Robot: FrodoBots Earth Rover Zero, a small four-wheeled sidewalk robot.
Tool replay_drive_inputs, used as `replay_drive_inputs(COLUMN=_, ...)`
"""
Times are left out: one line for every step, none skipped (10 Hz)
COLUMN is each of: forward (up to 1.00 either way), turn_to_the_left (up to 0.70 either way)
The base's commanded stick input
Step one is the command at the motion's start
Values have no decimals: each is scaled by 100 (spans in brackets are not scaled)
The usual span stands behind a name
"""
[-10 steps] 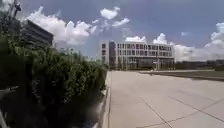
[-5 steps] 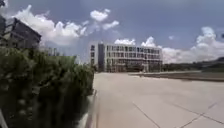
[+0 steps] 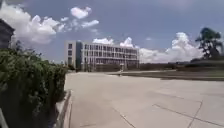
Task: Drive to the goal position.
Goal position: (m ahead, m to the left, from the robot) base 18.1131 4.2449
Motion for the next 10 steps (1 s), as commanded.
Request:
replay_drive_inputs(forward=70, turn_to_the_left=0)
replay_drive_inputs(forward=70, turn_to_the_left=0)
replay_drive_inputs(forward=70, turn_to_the_left=0)
replay_drive_inputs(forward=70, turn_to_the_left=0)
replay_drive_inputs(forward=70, turn_to_the_left=0)
replay_drive_inputs(forward=70, turn_to_the_left=0)
replay_drive_inputs(forward=70, turn_to_the_left=0)
replay_drive_inputs(forward=70, turn_to_the_left=0)
replay_drive_inputs(forward=70, turn_to_the_left=0)
replay_drive_inputs(forward=70, turn_to_the_left=0)
